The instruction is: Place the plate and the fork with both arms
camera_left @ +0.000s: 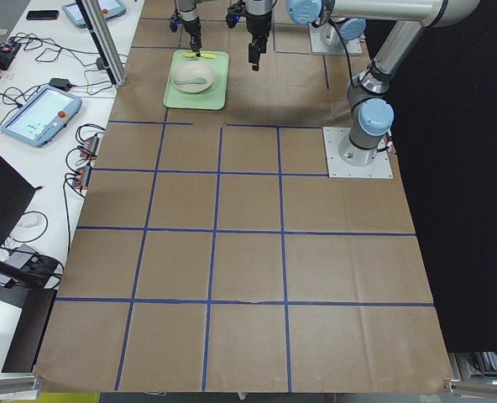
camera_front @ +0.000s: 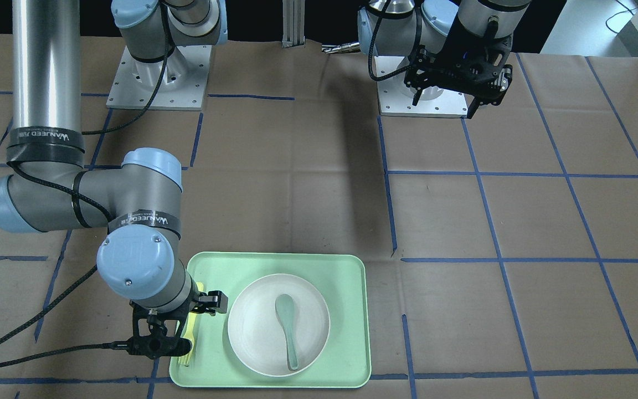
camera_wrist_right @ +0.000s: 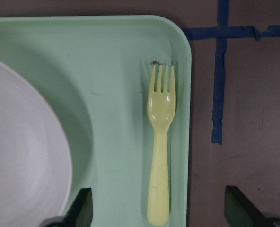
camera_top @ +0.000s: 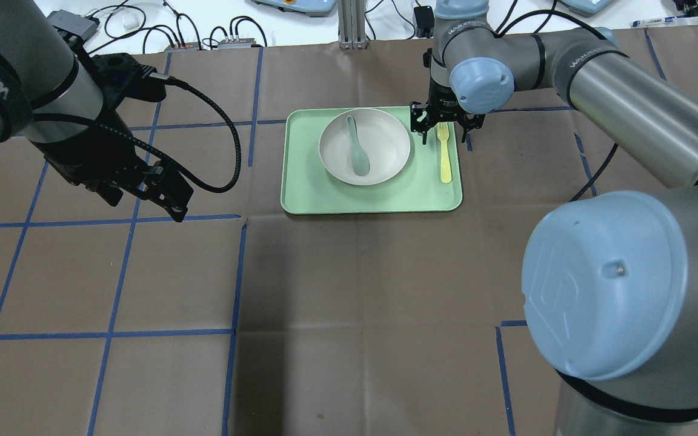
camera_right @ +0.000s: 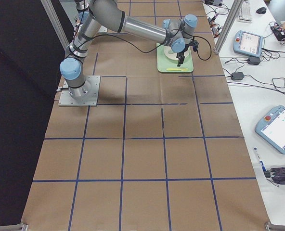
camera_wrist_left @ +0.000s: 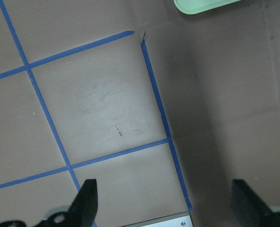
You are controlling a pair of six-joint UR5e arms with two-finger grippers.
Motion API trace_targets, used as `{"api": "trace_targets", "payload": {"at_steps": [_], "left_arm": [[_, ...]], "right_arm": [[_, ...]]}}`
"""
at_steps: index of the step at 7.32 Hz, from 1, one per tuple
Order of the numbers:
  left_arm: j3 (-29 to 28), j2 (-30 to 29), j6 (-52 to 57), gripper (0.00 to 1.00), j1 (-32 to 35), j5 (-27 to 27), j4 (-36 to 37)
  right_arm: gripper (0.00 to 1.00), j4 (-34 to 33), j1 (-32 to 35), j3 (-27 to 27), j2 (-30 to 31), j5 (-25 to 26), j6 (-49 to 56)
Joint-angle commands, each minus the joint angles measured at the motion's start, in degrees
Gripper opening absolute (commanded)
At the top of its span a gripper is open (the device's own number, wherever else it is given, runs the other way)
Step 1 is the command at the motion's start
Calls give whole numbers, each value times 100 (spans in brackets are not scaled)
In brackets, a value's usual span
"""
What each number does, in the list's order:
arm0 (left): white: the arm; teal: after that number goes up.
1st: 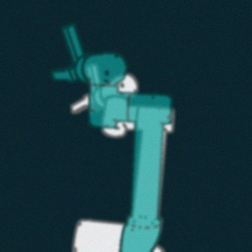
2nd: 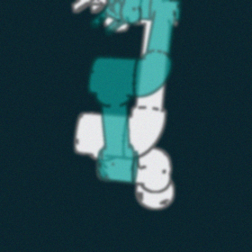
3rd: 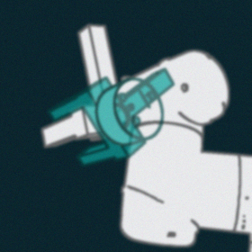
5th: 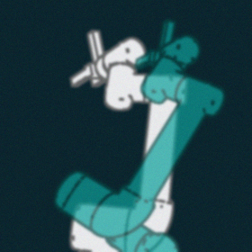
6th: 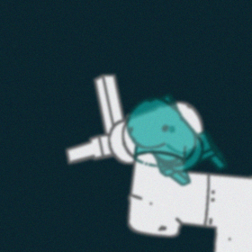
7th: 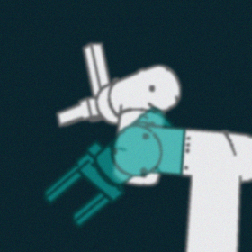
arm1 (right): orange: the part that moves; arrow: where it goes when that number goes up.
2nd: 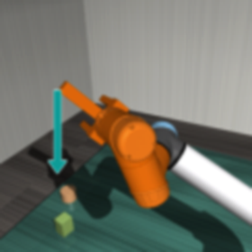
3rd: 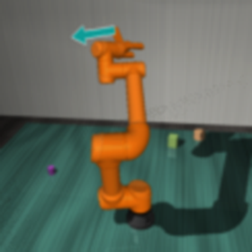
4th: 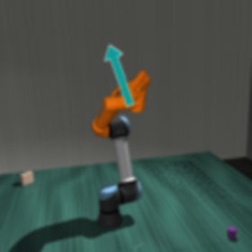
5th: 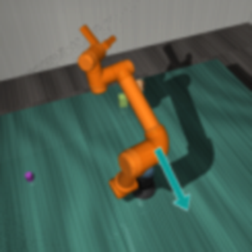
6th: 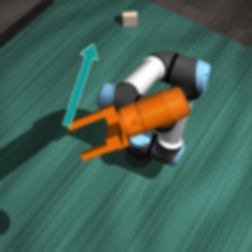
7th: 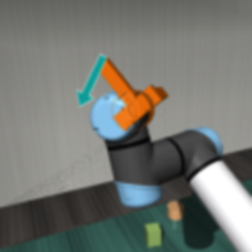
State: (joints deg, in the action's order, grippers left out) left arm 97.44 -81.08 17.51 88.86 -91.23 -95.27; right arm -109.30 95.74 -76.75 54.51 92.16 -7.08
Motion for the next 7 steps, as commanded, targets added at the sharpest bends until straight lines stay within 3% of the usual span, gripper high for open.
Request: {"api": "trace_targets", "payload": {"at_steps": [1,3,7], "left_arm": [[4,-4,-2,100,0,0,0],[12,13,7,100,0,0,0],[21,40,7,100,0,9,0]], "right_arm": [[100,573,-38,-77,646,65,530],[100,1075,-301,-470,1427,48,899],[100,1156,-416,-2157,3572,13,893]]}}
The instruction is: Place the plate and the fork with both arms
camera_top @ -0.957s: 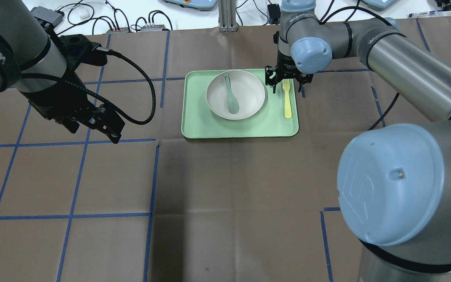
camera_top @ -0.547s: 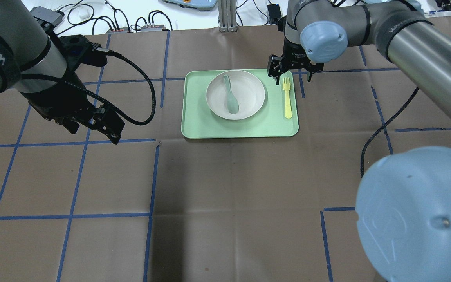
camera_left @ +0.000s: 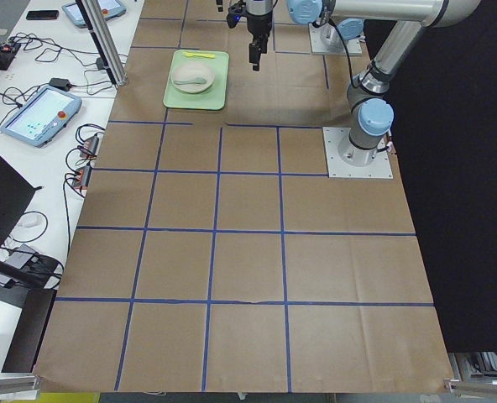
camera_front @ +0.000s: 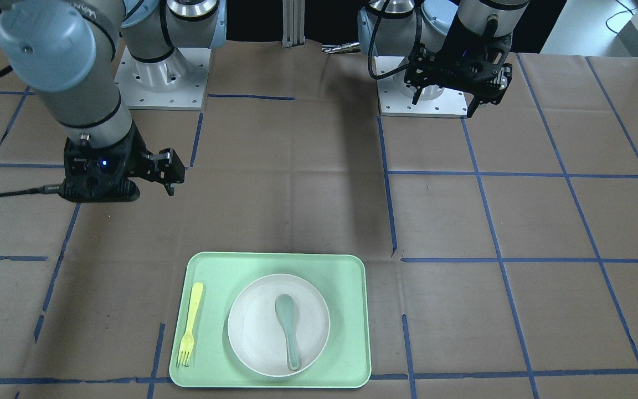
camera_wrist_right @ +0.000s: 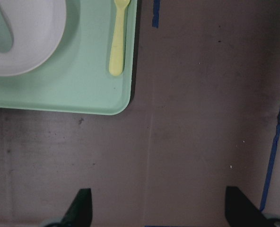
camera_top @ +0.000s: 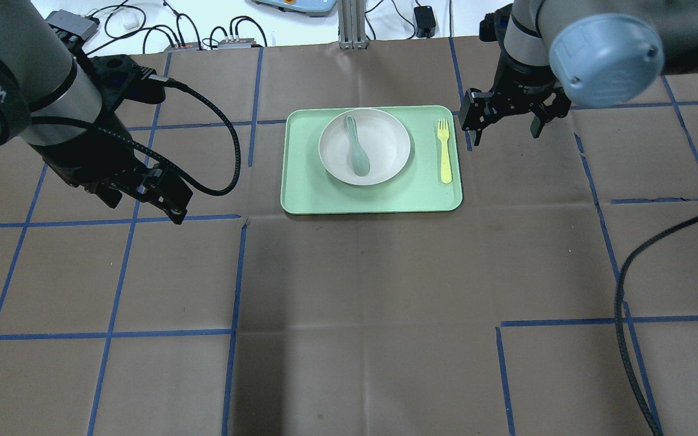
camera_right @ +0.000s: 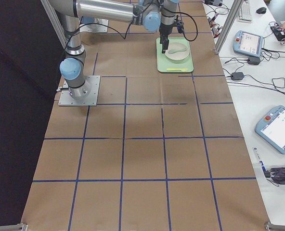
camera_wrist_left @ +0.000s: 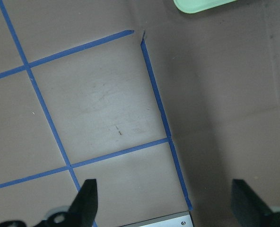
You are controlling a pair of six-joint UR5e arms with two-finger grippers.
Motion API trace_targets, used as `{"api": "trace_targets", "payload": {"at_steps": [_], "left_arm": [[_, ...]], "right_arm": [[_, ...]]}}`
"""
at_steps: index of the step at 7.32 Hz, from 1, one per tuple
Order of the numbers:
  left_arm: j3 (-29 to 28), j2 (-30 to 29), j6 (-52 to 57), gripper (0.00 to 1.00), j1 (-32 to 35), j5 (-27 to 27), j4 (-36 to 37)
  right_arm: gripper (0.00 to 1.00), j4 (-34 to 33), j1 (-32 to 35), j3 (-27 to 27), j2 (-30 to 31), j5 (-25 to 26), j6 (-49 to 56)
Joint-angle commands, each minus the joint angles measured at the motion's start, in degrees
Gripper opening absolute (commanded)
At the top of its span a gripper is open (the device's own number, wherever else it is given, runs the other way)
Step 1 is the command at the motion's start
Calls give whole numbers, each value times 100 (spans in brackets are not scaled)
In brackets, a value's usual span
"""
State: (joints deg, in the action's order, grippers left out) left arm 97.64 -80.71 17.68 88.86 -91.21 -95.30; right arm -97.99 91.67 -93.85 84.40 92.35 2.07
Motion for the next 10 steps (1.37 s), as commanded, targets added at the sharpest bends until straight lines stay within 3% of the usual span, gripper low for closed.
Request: {"api": "trace_targets", "payload": {"at_steps": [1,4,6,10], "left_arm": [[9,2,-10,100,0,7,-6],[9,2,-1,100,0,7,-6],[9,2,-10,100,0,7,-6],[9,2,-1,100,0,7,2]], "right_arm": [[100,43,-18,-511,874,-15,-40],[100,394,-132,-363,789,-41,-57],[100,850,-115,66,579,-129,-101],[100,852,-80,51,578,-129,-189]]}}
